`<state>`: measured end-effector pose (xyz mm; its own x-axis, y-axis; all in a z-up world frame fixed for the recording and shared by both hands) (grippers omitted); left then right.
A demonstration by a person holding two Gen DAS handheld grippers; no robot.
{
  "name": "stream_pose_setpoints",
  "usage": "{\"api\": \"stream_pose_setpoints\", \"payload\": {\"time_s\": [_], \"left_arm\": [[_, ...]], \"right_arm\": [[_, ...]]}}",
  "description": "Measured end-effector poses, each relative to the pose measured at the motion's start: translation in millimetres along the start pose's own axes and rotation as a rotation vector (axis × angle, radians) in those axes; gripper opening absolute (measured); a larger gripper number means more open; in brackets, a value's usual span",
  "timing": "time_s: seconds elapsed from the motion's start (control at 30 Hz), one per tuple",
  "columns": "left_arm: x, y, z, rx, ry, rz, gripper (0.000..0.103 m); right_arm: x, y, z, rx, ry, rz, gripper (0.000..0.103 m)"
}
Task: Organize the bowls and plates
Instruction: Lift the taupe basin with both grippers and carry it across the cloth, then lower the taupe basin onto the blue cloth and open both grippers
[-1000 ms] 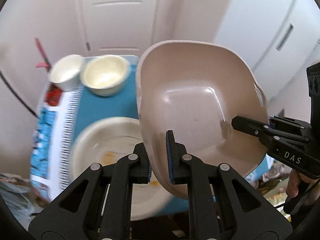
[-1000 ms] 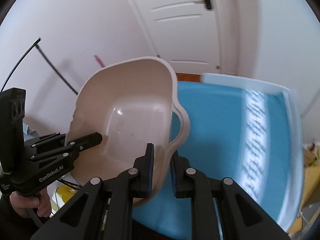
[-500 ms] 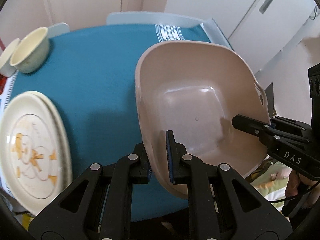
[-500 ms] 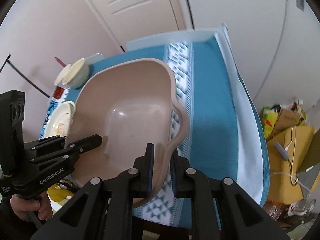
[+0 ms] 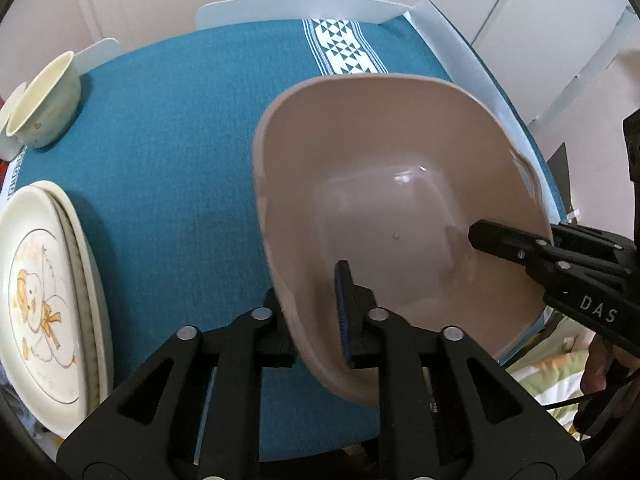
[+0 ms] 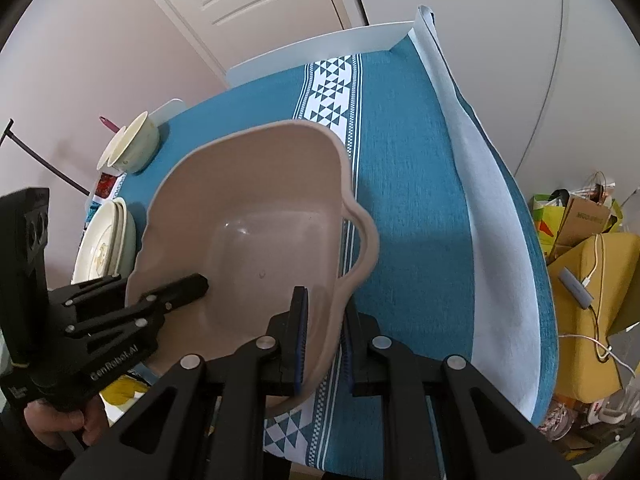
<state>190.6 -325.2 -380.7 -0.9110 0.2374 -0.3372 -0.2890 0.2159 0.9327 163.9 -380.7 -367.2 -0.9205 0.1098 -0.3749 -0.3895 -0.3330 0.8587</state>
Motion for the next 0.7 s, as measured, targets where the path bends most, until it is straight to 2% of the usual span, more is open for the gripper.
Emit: {"api": "stream_pose_setpoints", "payload": {"time_s": [0.07, 0.1, 0.13, 0.2, 0.33, 0.4, 0.57, 0.7], "left_arm": [[0.7, -1.7, -0.6, -0.026, -0.011, 0.005, 0.041], [0.8, 0.1, -0.5, -0.038, -0.017, -0.007, 0.060], [0.3, 2.2, -0.5, -0.043, -0.019, -0.019, 0.070], [-1.5, 6.6, -0.8, -0.043, -0.027, -0.042, 0.070], [-1.9, 6.9, 1.3, -0.050, -0.032, -0.035, 0.070], [-2.1, 7.0, 2.4, -0.046, -0.028, -0.033, 0.070], [-2.5, 14.4, 4.2, -0.055, -0.028, -0.037, 0.070], [-2.8, 38.3, 9.9, -0.070, -0.013, -0.056, 0.070]], "right_arm": [[-0.1, -1.3, -1.0, -0.016, -0.011, 0.004, 0.014], [-0.2, -2.3, -1.8, -0.019, -0.019, 0.006, 0.014], [-0.1, -2.9, -2.2, -0.023, -0.025, 0.010, 0.014], [0.0, -3.4, -2.1, -0.024, -0.030, 0.010, 0.019], [0.4, -2.2, -1.8, -0.032, -0.040, -0.001, 0.037], [0.1, -0.6, -2.2, -0.034, -0.048, -0.009, 0.043], [-1.1, 10.6, -4.0, -0.007, -0.054, -0.040, 0.043], [-4.7, 42.1, -2.3, 0.035, -0.046, -0.079, 0.043]]}}
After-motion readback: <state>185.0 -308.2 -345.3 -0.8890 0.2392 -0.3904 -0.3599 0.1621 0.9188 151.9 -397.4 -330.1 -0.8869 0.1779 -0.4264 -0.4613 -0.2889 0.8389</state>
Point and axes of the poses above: each gripper's, at about its wrist camera, not at the fingertips, and y roughly against the way its jaws point, z to its left, x to its underside, the point moved 6 cm from there along -y, roughly the way its jaws point, and after that the axes turned 2 degrees about z, right-handed, at the moved point
